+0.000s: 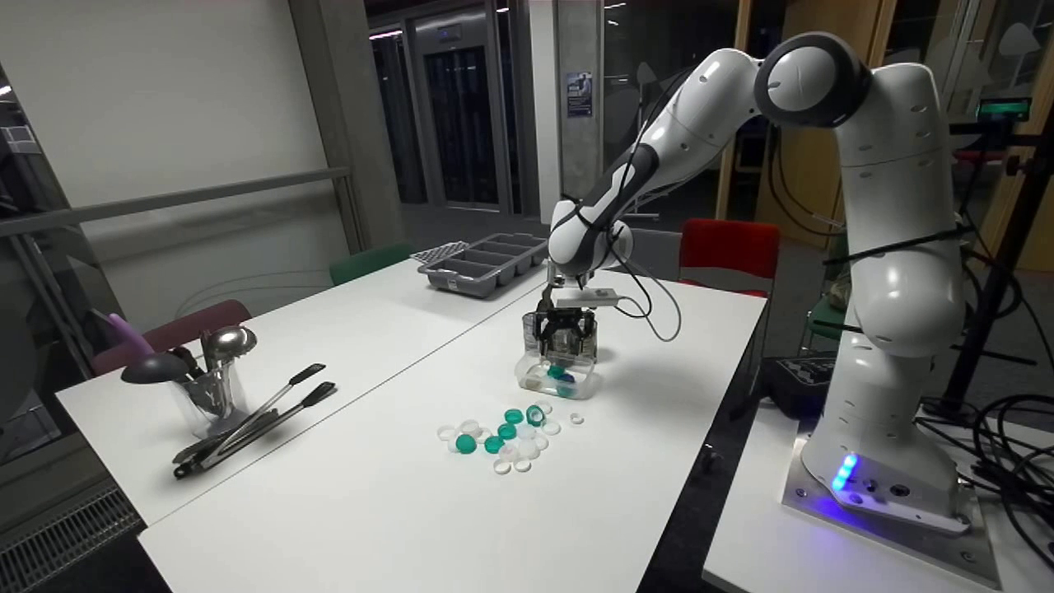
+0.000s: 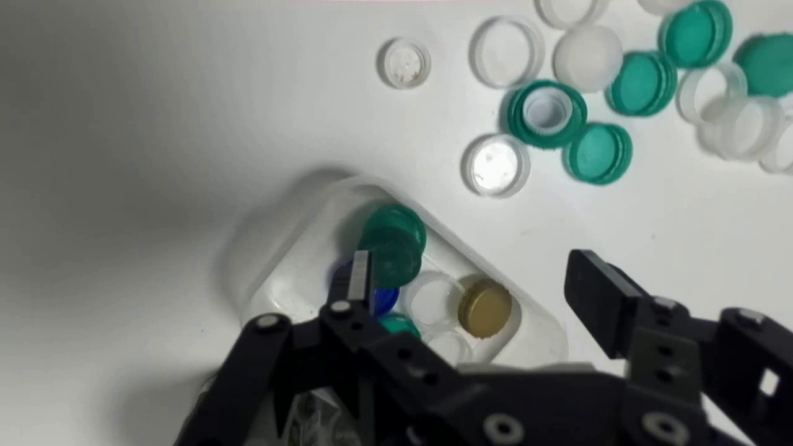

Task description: Pick up the brown marble and put n the container

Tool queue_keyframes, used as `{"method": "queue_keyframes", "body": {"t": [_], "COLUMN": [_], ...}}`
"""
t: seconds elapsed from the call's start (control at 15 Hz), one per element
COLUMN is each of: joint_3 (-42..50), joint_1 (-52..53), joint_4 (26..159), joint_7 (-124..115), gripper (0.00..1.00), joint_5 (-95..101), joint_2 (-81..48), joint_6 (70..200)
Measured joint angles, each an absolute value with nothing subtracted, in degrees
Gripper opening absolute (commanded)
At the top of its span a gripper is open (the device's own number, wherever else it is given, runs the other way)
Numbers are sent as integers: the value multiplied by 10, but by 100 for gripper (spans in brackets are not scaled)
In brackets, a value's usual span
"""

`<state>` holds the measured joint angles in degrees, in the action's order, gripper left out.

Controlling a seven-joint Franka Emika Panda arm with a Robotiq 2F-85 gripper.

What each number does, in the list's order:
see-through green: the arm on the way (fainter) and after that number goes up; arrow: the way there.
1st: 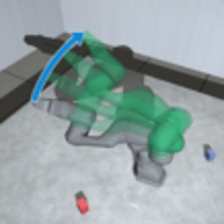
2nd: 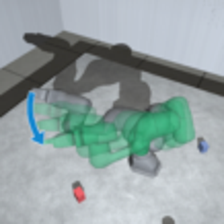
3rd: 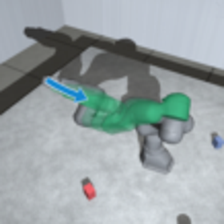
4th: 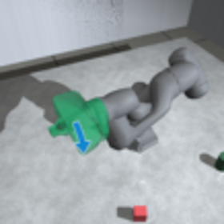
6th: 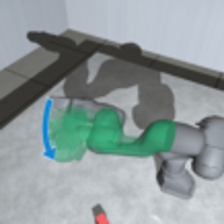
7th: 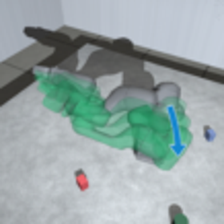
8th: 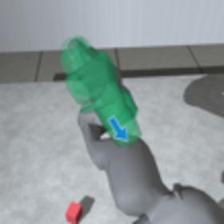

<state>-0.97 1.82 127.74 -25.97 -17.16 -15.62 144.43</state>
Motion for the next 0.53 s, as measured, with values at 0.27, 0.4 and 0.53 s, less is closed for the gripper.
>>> {"method": "queue_keyframes", "body": {"t": [0.27,0.4,0.53], "joint_3": [-25,-36,-49], "joint_1": [57,78,94], "joint_4": [1275,1273,1267], "joint_7": [-254,-254,-250], "gripper": [100,100,100], "joint_5": [-112,-82,-56], "joint_2": [-144,-131,-114], "joint_6": [1366,1316,1262]}}
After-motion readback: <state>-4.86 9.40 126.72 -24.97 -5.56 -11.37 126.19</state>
